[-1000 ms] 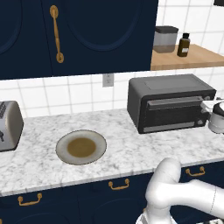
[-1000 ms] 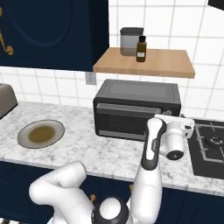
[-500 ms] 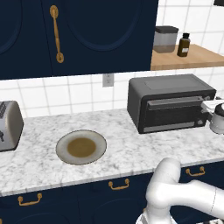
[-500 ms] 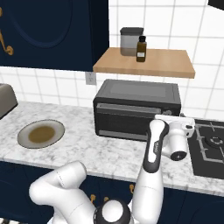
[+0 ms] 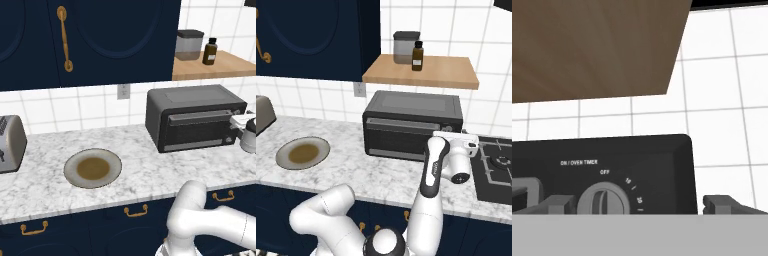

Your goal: Pick up the kebab skewer and baguette bread, and place them inside the toaster oven. Close the toaster oven door and start by setting the timer.

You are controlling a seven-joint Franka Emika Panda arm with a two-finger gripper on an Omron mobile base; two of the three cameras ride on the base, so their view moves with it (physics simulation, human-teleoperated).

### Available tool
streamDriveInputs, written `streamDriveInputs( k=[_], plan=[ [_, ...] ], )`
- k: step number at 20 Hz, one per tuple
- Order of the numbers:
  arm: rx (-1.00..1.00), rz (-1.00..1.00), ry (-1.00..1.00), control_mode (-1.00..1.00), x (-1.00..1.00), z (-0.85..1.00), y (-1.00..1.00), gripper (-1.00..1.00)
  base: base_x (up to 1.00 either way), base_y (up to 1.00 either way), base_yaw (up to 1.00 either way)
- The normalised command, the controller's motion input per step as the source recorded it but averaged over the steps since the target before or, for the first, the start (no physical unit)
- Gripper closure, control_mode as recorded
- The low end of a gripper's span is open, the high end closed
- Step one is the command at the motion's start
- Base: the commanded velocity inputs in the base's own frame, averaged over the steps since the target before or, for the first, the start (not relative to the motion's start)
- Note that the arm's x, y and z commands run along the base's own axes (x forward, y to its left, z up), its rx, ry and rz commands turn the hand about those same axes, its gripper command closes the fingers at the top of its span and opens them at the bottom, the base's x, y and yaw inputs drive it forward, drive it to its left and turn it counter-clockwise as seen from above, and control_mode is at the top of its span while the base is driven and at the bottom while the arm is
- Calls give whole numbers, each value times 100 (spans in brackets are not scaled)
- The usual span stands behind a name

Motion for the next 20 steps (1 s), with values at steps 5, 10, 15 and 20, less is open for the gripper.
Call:
streamDriveInputs(
  k=[5,10,15,20],
  plan=[
    [0,0,0,-100,9,0,-3,100,0,0,0],
    [0,0,0,-100,6,0,0,100,0,0,0],
    [0,0,-1,-100,0,0,0,100,0,0,0],
    [0,0,-1,-100,0,0,0,100,0,0,0]
  ],
)
